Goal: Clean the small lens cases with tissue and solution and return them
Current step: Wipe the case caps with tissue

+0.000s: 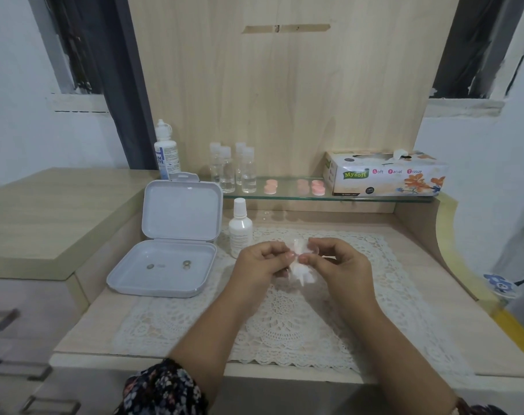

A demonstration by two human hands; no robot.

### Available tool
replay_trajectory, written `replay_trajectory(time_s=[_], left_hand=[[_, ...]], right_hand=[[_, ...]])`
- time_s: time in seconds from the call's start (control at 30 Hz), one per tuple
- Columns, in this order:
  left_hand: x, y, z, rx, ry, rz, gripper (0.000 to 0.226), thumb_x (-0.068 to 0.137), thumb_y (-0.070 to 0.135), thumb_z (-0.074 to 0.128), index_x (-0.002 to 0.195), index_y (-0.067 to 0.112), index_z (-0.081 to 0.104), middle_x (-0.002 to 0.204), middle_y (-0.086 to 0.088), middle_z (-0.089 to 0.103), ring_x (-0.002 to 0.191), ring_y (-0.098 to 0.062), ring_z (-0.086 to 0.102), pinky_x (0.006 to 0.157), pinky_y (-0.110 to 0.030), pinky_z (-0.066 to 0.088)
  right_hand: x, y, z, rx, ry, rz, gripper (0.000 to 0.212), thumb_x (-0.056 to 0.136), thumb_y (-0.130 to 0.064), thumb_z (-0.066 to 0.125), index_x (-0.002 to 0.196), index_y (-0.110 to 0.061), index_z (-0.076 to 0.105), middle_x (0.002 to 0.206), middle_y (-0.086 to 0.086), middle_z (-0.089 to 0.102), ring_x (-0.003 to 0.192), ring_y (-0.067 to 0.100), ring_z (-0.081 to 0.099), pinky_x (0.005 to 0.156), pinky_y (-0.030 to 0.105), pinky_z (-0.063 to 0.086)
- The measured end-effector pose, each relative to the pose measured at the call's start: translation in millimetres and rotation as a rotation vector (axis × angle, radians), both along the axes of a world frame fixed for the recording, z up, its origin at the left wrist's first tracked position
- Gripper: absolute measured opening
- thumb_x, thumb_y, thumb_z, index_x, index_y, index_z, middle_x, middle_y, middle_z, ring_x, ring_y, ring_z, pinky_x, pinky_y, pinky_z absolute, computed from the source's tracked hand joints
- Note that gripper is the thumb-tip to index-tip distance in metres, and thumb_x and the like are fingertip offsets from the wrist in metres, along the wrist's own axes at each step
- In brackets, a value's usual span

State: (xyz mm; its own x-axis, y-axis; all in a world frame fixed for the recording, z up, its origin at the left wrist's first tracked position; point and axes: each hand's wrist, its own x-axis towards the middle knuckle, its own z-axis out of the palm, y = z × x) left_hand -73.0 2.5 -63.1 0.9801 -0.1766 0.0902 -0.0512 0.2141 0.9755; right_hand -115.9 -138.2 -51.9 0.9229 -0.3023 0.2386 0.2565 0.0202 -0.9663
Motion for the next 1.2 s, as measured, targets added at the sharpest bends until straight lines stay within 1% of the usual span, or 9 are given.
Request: replay_trajectory(time_s=[0.17, 0.3, 0.53, 0.63, 0.77, 0.87, 0.97, 1.07, 1.2], left_hand=[[0.8, 2.0, 2.9, -0.141, -0.009, 0.042, 0.016, 0.083, 0.001, 0.066, 0.099, -0.002, 0.068, 0.091, -0.018, 0.07, 0.079, -0.023, 0.065, 0.07, -0.027, 0.053], [-0.7, 3.3, 4.3, -0.162, -0.002, 0.037, 0.011, 0.084, -0.002, 0.064, 0.094, 0.0, 0.069, 0.086, -0.015, 0.071, 0.076, -0.022, 0.065, 0.068, -0.028, 0.053], [-2.7, 4.5, 6.2, -0.232, -0.029, 0.087, 0.01, 0.085, -0.005, 0.061, 0.089, 0.003, 0.067, 0.078, -0.007, 0.071, 0.071, -0.015, 0.067, 0.065, -0.022, 0.054], [-1.8, 4.4, 4.7, -0.218, -0.017, 0.07, 0.01, 0.085, -0.004, 0.062, 0.088, 0.003, 0.067, 0.082, -0.009, 0.071, 0.075, -0.018, 0.066, 0.067, -0.025, 0.054], [-2.7, 1.3, 1.3, -0.087, -0.022, -0.035, 0.01, 0.085, 0.0, 0.064, 0.089, 0.005, 0.071, 0.088, -0.018, 0.07, 0.081, -0.029, 0.064, 0.075, -0.039, 0.051], [-5.6, 0.5, 1.3, -0.014, -0.038, -0.081, 0.011, 0.086, 0.005, 0.065, 0.094, 0.004, 0.072, 0.086, -0.02, 0.071, 0.071, -0.027, 0.066, 0.059, -0.031, 0.051], [-6.5, 0.5, 1.1, 0.059, -0.062, -0.119, 0.011, 0.085, 0.004, 0.065, 0.092, 0.007, 0.073, 0.077, -0.018, 0.07, 0.058, -0.025, 0.062, 0.049, -0.029, 0.048], [-5.7, 0.6, -0.2, 0.086, -0.038, -0.15, 0.014, 0.084, -0.001, 0.065, 0.083, 0.01, 0.074, 0.073, -0.017, 0.068, 0.055, -0.026, 0.059, 0.046, -0.031, 0.048], [-7.1, 0.6, 2.1, 0.052, 0.001, -0.116, 0.012, 0.083, -0.003, 0.065, 0.083, 0.007, 0.071, 0.074, -0.013, 0.068, 0.058, -0.02, 0.059, 0.048, -0.026, 0.048]], right_hand=[[0.1, -0.2, 0.0, -0.01, 0.028, 0.054, 0.027, 0.063, -0.004, 0.085, 0.082, -0.022, 0.077, 0.084, 0.002, 0.073, 0.078, 0.018, 0.069, 0.071, 0.026, 0.058], [-1.2, 1.0, 0.0, -0.052, 0.025, 0.053, 0.028, 0.065, -0.004, 0.085, 0.086, -0.022, 0.076, 0.083, 0.0, 0.073, 0.074, 0.01, 0.067, 0.066, 0.016, 0.054], [3.7, -2.7, -3.2, -0.039, 0.044, -0.005, 0.028, 0.063, -0.009, 0.087, 0.085, -0.022, 0.077, 0.083, -0.001, 0.073, 0.079, 0.015, 0.067, 0.072, 0.024, 0.057], [3.3, -2.6, -2.5, -0.036, 0.028, 0.008, 0.028, 0.062, -0.008, 0.087, 0.085, -0.02, 0.076, 0.083, 0.0, 0.073, 0.079, 0.016, 0.068, 0.069, 0.022, 0.056], [2.5, -2.6, -3.4, -0.082, 0.013, 0.035, 0.023, 0.064, -0.009, 0.086, 0.079, -0.02, 0.074, 0.084, 0.002, 0.073, 0.083, 0.026, 0.069, 0.073, 0.034, 0.059], [2.8, -0.5, -5.3, -0.171, 0.016, 0.045, 0.024, 0.061, -0.013, 0.088, 0.074, -0.026, 0.072, 0.086, -0.002, 0.071, 0.084, 0.029, 0.066, 0.075, 0.04, 0.056], [4.6, -0.7, -7.3, -0.233, -0.043, 0.027, 0.029, 0.059, -0.011, 0.088, 0.074, -0.028, 0.07, 0.091, -0.01, 0.067, 0.084, 0.021, 0.063, 0.076, 0.035, 0.055], [5.3, -2.6, -8.4, -0.266, -0.085, 0.025, 0.027, 0.063, -0.01, 0.086, 0.075, -0.028, 0.07, 0.09, -0.012, 0.064, 0.081, 0.01, 0.061, 0.074, 0.027, 0.052], [7.5, -4.0, -8.6, -0.005, -0.036, -0.082, 0.022, 0.074, -0.009, 0.079, 0.089, -0.021, 0.069, 0.095, 0.004, 0.065, 0.08, 0.015, 0.063, 0.067, 0.024, 0.053]])
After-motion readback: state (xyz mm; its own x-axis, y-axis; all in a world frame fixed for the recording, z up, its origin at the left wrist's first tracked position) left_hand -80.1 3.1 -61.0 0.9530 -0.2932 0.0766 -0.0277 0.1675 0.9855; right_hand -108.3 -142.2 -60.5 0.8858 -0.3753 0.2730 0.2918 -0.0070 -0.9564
